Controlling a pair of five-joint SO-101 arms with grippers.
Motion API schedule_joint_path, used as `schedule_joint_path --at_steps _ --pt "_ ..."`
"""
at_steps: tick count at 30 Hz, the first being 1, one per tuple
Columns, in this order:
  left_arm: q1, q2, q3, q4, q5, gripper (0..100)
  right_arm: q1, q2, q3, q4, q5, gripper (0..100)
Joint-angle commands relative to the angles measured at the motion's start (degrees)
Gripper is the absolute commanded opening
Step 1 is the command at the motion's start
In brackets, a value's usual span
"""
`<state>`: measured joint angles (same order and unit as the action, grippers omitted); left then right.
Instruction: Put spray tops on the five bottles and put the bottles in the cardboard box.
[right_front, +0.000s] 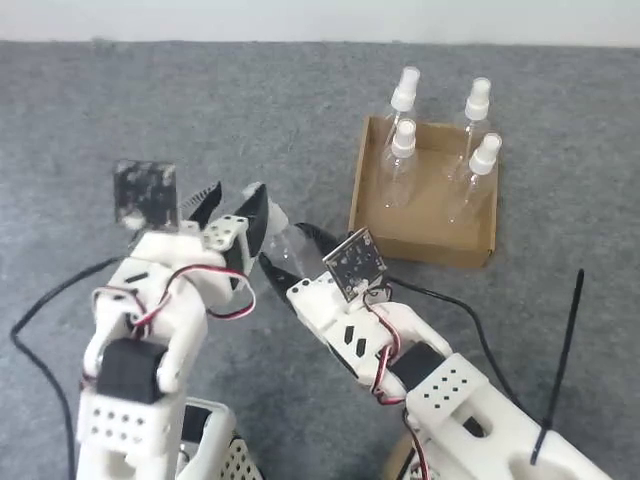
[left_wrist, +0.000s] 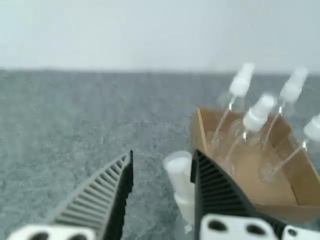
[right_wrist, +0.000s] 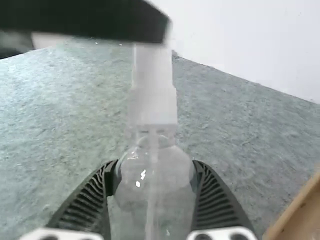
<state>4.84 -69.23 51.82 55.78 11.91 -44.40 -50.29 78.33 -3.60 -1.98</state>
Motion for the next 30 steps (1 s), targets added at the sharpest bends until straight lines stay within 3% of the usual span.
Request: schedule_joint_path --at_steps 1,5,13,20,27,30 --pt "-0.79 -7.82 1.8 0.35 0.62 17 5.58 -2.42 -2.46 -1.27 -0.62 0.6" --pt "-0.7 -12.84 5.14 -0.18 0.62 17 11.03 -6.99 -4.4 -0.57 -0.44 0.6" --pt "-0.7 -11.96 9.19 -4.4 0.53 17 20.26 -20.0 -9.41 12.88 -0.62 0.6" --pt "-0.18 -10.11 9.36 -4.57 -0.97 17 32.92 -17.63 -12.22 13.41 -0.79 0.6" --pt "9.93 -7.91 11.03 -4.4 -9.85 17 32.13 -10.68 -22.15 15.52 -0.79 0.6" --pt "13.8 -8.18 11.65 -4.13 -11.87 17 27.03 -6.11 -30.51 22.11 -2.99 0.6"
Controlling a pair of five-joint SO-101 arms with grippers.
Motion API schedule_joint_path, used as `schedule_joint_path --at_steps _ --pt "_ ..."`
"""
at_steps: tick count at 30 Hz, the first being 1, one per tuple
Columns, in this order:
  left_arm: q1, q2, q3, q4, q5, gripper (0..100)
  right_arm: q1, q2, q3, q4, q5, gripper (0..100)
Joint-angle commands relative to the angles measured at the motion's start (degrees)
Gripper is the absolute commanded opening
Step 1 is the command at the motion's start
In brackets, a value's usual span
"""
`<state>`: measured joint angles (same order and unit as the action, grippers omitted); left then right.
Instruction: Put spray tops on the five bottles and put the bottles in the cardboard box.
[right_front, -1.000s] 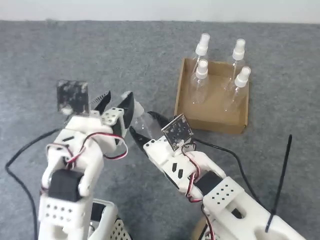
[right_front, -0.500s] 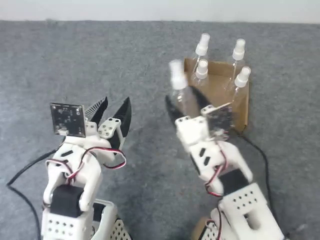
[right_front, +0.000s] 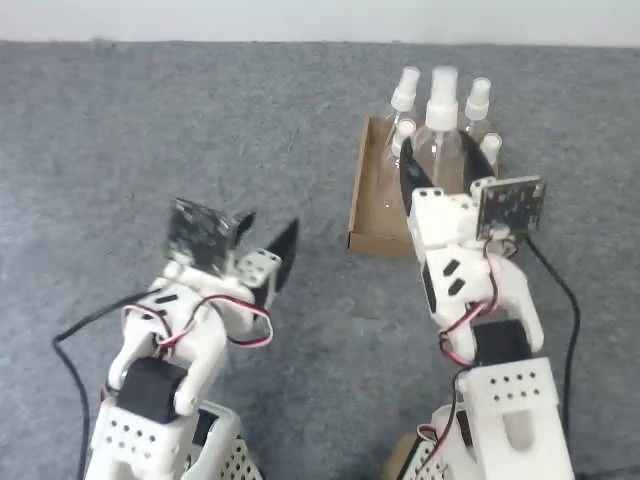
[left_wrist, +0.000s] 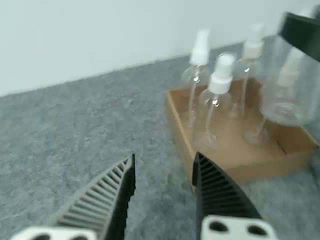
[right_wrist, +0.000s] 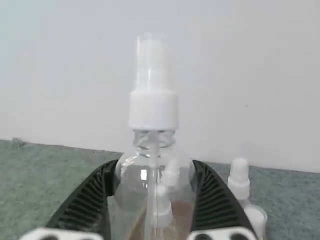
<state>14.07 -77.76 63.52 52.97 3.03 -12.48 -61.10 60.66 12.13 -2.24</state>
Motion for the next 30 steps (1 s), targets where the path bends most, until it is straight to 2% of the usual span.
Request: schedule_joint_path --at_steps 1,6,10,18,26,30 --pt "5.27 0.35 -0.04 -1.32 -2.99 18 -6.9 6.37 -15.12 8.57 -4.4 0.6" --pt "8.18 0.26 -0.4 1.23 -2.73 30 -16.92 12.18 -19.43 13.14 -7.74 0.6" --pt "7.12 0.26 -0.4 1.05 -2.73 32 -20.44 12.7 -19.34 13.58 -7.65 0.6" --pt "3.08 0.7 4.35 -7.3 -2.99 32 -20.79 8.75 -19.6 21.76 -7.56 0.6" --pt "3.34 0.79 5.14 -7.74 -3.08 32 -20.7 1.63 -19.6 28.88 -7.47 0.6" --pt "3.34 0.79 5.14 -7.74 -2.9 32 -20.7 -0.22 -19.52 31.16 -3.69 0.6"
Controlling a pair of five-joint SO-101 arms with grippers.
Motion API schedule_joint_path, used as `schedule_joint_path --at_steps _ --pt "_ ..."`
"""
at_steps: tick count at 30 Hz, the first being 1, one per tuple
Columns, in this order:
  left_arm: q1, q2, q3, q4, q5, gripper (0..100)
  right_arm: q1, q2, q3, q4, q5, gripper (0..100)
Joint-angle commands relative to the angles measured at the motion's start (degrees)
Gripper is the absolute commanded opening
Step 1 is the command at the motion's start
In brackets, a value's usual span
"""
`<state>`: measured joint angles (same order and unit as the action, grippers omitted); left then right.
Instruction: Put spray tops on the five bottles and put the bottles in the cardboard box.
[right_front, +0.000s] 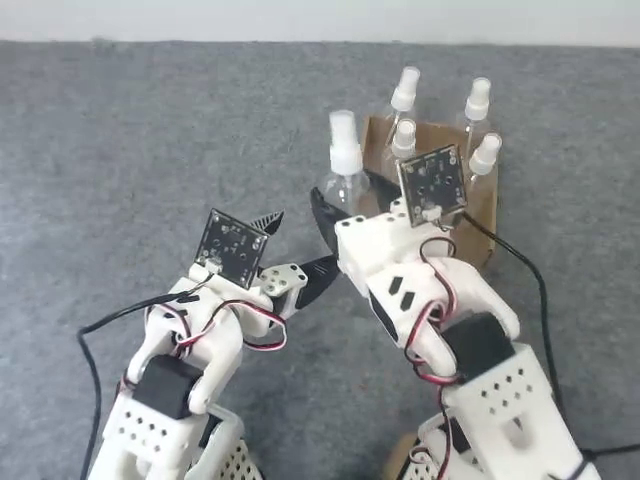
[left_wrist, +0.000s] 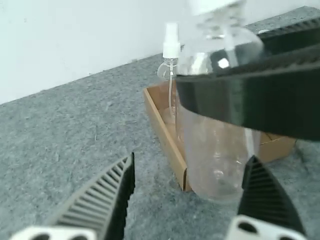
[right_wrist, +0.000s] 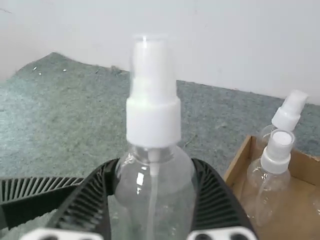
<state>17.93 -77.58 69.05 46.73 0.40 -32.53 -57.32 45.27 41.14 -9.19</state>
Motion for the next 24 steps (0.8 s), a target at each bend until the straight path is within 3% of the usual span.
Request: schedule_joint_path --at_steps 1,7,15,24 --pt "-0.53 0.62 -0.4 -1.49 -0.26 32 -0.66 -4.35 -4.13 2.33 4.04 0.6" --pt "-0.53 0.44 -0.22 -1.41 -0.44 32 2.33 -4.44 -4.13 1.98 8.18 0.6" --pt "-0.62 0.35 -0.13 -1.41 -0.44 32 22.46 -4.35 -0.88 -7.78 10.9 0.6" --pt "-1.05 0.26 -0.13 -1.49 -0.53 23 23.69 -4.35 16.18 -25.45 10.9 0.6"
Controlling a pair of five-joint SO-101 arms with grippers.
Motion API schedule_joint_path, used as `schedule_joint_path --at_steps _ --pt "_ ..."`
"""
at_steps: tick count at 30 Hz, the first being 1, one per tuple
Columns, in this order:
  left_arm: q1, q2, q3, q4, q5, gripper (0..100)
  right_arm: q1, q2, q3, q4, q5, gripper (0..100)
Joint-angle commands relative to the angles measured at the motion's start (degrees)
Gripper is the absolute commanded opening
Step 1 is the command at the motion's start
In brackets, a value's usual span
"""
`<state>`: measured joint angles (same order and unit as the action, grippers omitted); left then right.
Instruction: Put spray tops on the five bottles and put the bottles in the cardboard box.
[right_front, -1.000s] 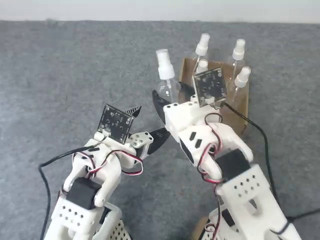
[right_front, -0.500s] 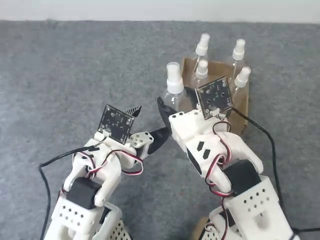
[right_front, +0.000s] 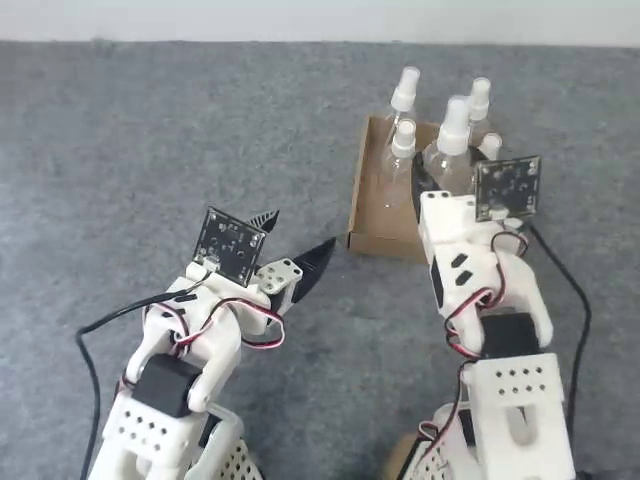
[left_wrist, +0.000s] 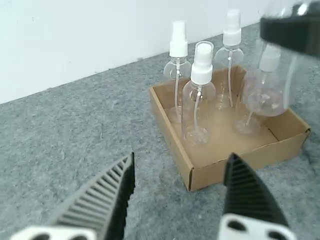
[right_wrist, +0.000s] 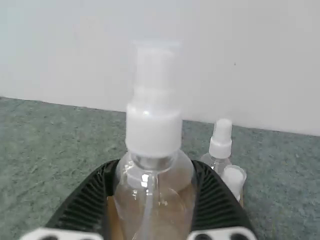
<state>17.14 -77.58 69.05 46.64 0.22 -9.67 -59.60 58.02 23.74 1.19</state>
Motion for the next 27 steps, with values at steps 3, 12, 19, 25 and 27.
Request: schedule_joint_path --at_steps 3,12,19,25,27 --pt "-0.26 0.35 -0.13 -1.41 -0.35 20 0.84 -2.07 5.63 -10.86 0.44 0.6" --pt "-0.26 0.18 0.57 -1.67 -0.35 18 0.48 6.9 5.54 -17.89 0.0 0.6" --pt "-0.18 0.26 1.71 -3.52 -0.35 18 0.48 17.8 5.54 -27.03 0.0 0.6" --pt "-0.18 0.18 1.71 -3.52 -0.35 18 0.4 23.78 5.89 -30.46 -0.18 0.6" --pt "-0.18 0.18 1.71 -3.52 -0.35 18 0.4 25.54 5.89 -30.73 -1.93 0.6"
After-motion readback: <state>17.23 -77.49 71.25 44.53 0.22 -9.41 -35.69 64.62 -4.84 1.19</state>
